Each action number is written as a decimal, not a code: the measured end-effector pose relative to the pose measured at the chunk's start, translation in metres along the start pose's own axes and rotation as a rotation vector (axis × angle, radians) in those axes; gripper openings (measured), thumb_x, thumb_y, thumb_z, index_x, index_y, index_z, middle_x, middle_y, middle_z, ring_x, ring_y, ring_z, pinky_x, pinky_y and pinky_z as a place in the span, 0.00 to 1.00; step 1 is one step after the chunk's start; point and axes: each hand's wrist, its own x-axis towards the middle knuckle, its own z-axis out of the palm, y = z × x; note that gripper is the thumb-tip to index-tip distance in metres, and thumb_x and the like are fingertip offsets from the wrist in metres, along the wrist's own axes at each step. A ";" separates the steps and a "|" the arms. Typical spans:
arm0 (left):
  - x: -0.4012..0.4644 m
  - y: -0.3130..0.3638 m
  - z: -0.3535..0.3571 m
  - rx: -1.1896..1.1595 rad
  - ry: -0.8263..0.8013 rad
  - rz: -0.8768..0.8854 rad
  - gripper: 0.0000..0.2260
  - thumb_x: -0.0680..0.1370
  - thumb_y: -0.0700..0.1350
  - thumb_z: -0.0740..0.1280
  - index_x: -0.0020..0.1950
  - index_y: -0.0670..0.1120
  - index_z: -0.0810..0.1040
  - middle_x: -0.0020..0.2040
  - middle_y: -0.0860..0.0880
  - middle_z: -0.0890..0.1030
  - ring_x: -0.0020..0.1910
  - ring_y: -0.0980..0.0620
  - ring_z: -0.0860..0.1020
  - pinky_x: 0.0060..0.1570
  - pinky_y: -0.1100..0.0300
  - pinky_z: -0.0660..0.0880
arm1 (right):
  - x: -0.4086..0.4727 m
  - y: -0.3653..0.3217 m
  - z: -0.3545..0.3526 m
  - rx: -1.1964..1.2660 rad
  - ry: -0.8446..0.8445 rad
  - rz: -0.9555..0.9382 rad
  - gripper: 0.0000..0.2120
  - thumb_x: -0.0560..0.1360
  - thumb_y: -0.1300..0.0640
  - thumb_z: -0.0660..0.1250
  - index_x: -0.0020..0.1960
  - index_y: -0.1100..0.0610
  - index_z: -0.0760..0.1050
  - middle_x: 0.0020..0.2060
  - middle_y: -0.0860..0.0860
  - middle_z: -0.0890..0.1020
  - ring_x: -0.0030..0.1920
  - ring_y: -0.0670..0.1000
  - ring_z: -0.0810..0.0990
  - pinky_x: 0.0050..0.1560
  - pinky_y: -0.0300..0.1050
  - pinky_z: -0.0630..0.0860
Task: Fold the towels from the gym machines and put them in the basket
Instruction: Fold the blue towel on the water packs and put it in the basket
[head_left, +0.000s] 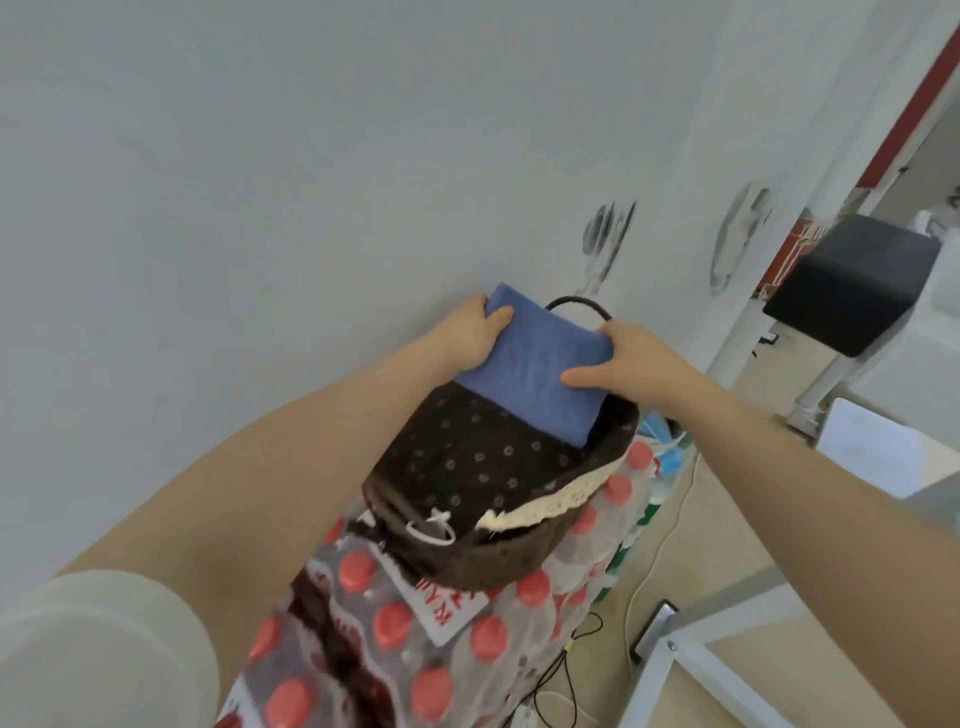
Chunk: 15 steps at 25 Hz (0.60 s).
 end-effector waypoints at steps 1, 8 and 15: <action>0.014 -0.004 0.011 0.012 -0.067 -0.040 0.18 0.80 0.49 0.55 0.62 0.37 0.69 0.62 0.40 0.74 0.60 0.43 0.72 0.52 0.58 0.65 | 0.011 0.006 0.003 -0.191 -0.011 0.008 0.21 0.69 0.48 0.72 0.53 0.61 0.70 0.44 0.53 0.75 0.46 0.55 0.74 0.43 0.48 0.70; 0.037 -0.029 0.041 0.297 -0.292 0.044 0.10 0.77 0.43 0.62 0.56 0.39 0.71 0.53 0.39 0.75 0.53 0.44 0.74 0.46 0.59 0.65 | 0.026 0.020 0.038 -0.828 0.171 -0.193 0.19 0.71 0.49 0.68 0.55 0.59 0.68 0.50 0.57 0.80 0.55 0.59 0.74 0.45 0.49 0.68; 0.032 -0.002 0.036 0.979 0.012 0.111 0.14 0.78 0.48 0.60 0.56 0.39 0.75 0.56 0.42 0.77 0.55 0.42 0.77 0.44 0.55 0.70 | 0.036 0.016 0.048 -1.094 -0.313 -0.723 0.23 0.78 0.50 0.57 0.72 0.52 0.60 0.70 0.55 0.62 0.64 0.57 0.66 0.58 0.50 0.67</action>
